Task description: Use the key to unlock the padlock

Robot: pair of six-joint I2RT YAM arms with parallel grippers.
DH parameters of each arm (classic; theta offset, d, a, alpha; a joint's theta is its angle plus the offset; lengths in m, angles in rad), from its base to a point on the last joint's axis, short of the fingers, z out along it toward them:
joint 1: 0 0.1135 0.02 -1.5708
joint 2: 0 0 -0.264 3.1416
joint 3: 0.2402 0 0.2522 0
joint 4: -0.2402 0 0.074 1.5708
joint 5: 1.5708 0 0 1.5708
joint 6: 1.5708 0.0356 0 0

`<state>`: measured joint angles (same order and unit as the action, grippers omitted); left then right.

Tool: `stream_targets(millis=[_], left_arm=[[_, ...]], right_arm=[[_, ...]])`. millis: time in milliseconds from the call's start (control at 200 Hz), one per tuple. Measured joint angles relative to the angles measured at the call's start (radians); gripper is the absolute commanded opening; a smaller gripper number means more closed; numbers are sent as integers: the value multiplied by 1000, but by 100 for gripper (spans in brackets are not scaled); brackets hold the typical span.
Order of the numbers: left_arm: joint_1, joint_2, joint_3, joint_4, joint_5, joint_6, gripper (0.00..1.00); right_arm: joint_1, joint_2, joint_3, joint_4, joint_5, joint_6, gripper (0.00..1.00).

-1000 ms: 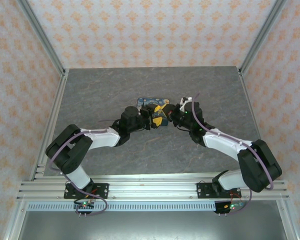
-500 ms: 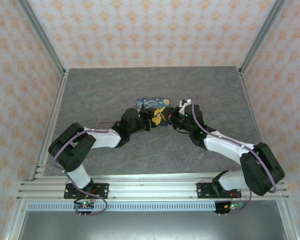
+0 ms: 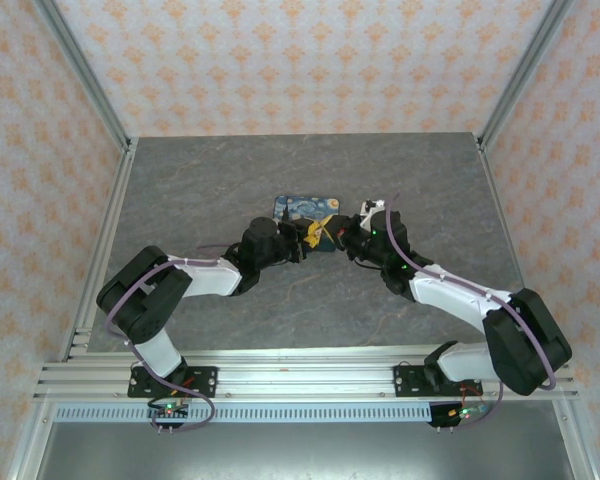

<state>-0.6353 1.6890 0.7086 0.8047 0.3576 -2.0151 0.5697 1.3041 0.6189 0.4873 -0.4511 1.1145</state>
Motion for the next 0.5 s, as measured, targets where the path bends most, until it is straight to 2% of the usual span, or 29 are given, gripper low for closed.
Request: stream_targets(millis=[375, 500], left_arm=[[0, 0, 0, -5, 0, 8, 11], [0, 0, 0, -8, 0, 16, 3]], right_arm=[[0, 0, -10, -1, 18, 0, 0], [0, 0, -10, -2, 18, 0, 0]])
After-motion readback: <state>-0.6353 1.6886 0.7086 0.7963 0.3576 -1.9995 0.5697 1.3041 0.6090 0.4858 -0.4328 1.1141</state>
